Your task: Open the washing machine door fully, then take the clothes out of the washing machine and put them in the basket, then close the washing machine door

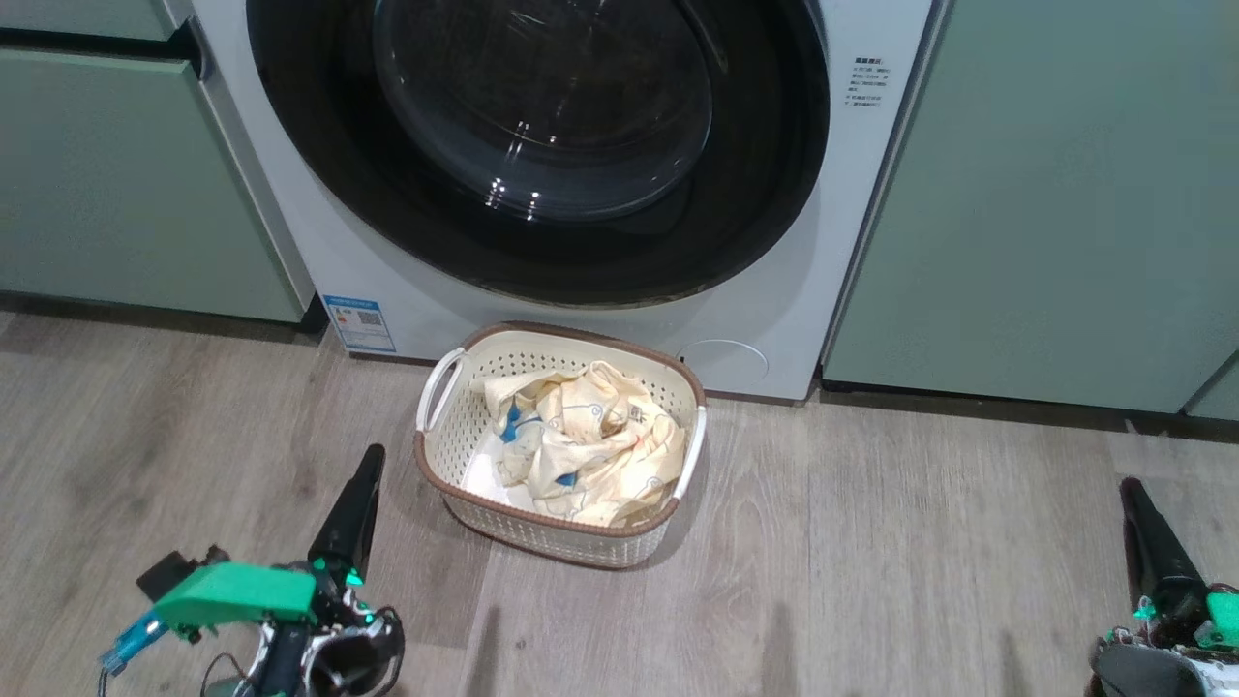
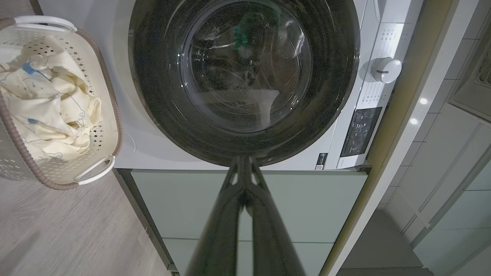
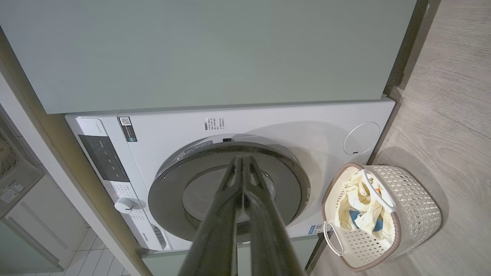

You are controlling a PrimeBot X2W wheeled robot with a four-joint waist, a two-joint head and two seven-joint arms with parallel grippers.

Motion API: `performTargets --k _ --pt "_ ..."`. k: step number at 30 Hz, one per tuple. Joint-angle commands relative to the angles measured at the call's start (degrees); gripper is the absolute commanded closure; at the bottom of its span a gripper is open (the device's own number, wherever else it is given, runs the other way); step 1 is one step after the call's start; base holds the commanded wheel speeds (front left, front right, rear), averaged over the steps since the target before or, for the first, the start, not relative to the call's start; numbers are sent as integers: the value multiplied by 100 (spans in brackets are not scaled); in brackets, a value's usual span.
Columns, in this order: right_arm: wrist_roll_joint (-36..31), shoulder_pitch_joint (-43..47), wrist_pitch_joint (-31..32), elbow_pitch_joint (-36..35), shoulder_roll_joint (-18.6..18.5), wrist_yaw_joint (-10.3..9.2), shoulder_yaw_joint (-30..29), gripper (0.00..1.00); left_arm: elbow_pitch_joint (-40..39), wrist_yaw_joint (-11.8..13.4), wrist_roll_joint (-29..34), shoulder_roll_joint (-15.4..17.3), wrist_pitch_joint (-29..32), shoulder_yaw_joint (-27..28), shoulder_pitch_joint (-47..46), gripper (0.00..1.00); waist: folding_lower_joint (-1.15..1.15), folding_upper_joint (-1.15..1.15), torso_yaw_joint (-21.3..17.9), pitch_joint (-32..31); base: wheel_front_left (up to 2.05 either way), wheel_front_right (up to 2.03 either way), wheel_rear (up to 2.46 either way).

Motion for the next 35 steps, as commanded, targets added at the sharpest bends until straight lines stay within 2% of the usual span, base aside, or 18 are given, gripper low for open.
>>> performTargets --k 1,35 --pt "-36 -324 34 -182 -31 8 90 100 -159 -42 54 41 31 224 -322 100 0 0 0 0 0 0 0" --pt "-47 -325 46 -181 -21 8 76 100 -159 -42 59 37 36 230 -323 100 0 0 0 0 0 0 0"
